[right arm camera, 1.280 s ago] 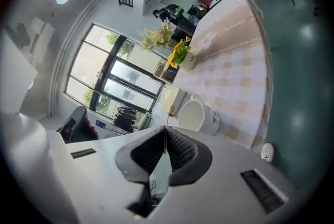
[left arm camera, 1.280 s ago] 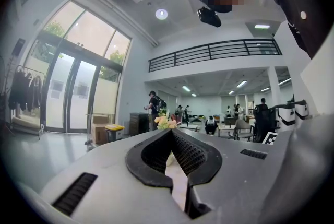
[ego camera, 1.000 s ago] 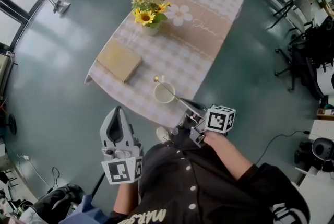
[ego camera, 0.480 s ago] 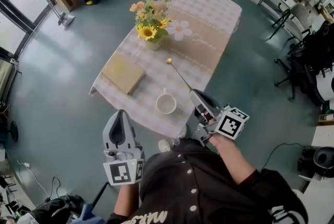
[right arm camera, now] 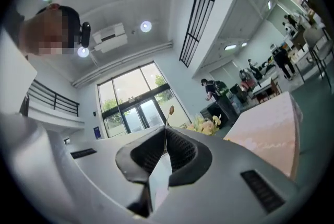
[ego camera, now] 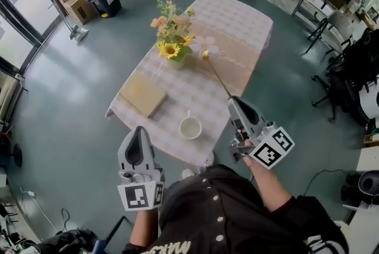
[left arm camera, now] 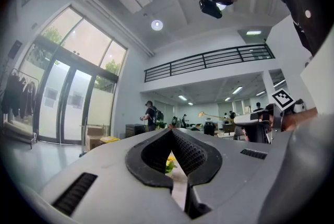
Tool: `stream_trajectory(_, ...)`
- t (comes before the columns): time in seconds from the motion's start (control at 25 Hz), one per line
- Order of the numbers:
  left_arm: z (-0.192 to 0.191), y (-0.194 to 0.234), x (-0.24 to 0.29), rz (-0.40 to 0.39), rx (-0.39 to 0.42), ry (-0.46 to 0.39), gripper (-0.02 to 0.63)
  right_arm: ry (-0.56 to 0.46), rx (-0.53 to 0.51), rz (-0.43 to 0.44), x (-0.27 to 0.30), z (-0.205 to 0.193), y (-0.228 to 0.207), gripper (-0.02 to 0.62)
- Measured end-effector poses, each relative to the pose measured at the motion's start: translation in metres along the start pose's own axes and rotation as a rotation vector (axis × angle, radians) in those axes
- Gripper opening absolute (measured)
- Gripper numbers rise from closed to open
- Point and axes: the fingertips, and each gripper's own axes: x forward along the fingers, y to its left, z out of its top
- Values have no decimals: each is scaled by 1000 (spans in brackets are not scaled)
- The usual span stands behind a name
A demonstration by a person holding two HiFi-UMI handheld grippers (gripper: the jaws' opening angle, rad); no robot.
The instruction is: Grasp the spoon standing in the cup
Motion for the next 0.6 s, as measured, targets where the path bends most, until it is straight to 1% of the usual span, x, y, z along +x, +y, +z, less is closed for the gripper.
stream_trajectory(0.12, 5, 5, 2, 9, -12, -13, 17, -27, -100, -15, 1, 12, 7, 5)
stream_trajectory(0.28, 13, 6, 3, 9, -12, -28, 17, -58, -184, -30, -1, 25, 14, 5)
stream_trajectory(0.6, 15, 8, 2, 15, 0, -35, 17, -111, -354, -125, -11, 44, 10, 5)
